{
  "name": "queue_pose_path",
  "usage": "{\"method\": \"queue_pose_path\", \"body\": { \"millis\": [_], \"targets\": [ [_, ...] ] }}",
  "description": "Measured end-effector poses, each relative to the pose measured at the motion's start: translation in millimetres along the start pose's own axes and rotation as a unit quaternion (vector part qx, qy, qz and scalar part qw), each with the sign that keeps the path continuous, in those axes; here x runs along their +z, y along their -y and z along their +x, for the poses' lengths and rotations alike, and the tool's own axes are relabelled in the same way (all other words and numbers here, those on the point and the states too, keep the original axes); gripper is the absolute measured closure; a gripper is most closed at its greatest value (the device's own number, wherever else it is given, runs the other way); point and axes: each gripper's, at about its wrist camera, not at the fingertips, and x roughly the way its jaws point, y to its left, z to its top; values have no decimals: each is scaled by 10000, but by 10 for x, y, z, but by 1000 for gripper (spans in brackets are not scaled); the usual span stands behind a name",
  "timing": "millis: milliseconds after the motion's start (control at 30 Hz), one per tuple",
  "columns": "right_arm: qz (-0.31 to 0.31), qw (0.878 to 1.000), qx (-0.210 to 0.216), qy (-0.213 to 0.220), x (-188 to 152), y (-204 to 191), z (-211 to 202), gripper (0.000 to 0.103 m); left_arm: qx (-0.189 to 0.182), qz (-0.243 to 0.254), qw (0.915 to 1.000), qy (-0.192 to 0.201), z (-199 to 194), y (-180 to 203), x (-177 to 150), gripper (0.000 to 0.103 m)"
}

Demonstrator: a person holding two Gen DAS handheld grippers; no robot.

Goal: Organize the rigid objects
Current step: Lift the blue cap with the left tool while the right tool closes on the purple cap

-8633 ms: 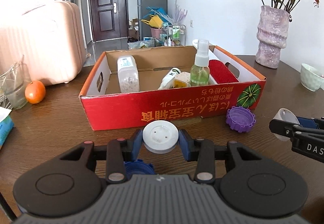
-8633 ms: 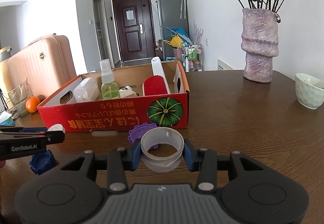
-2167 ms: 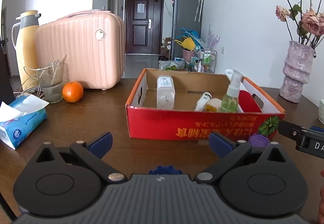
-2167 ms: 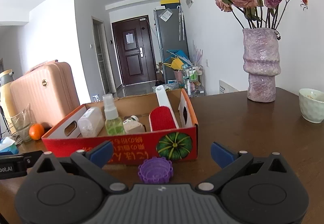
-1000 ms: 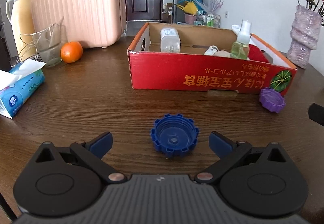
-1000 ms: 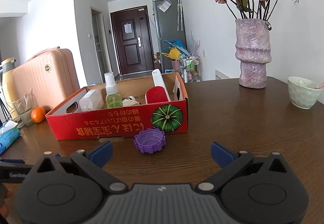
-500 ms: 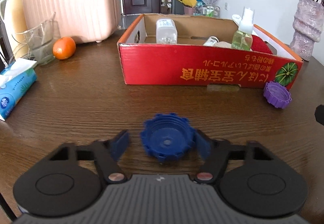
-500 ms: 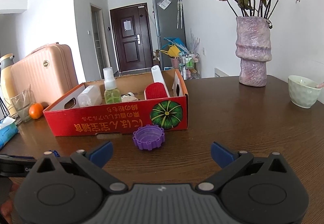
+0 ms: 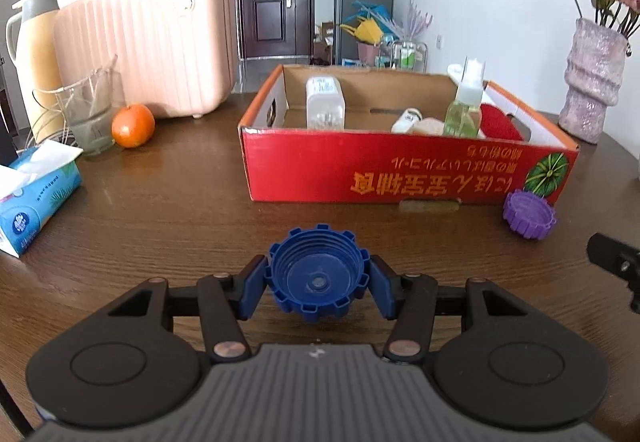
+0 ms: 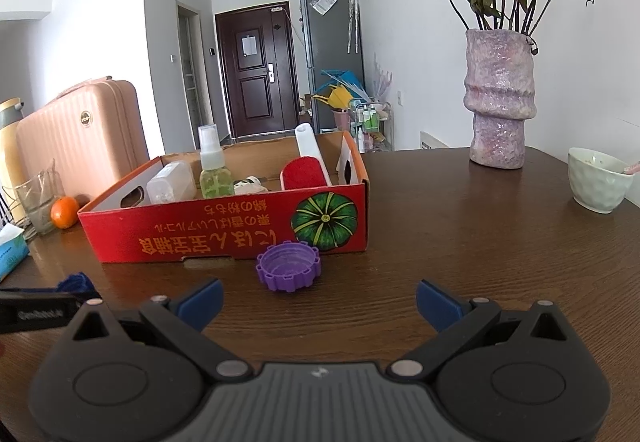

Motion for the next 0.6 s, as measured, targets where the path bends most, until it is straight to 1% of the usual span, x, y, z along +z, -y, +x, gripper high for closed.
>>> {"method": "queue_pose_path", "body": {
  "millis": [200,400,600],
  "targets": [
    [29,10000,-65,-31,-1,28,24,0,-88,7,9995,316,-177,-17,39,48],
    [-28,9999,-98,-78,-11,10,44,0,-139,-25,9984,543,-322,-45,70,48],
    [-100,9998,-112,-128,-17,-16,73,0,-255,-23,9962,827,-549,-73,67,48]
  ]
}}
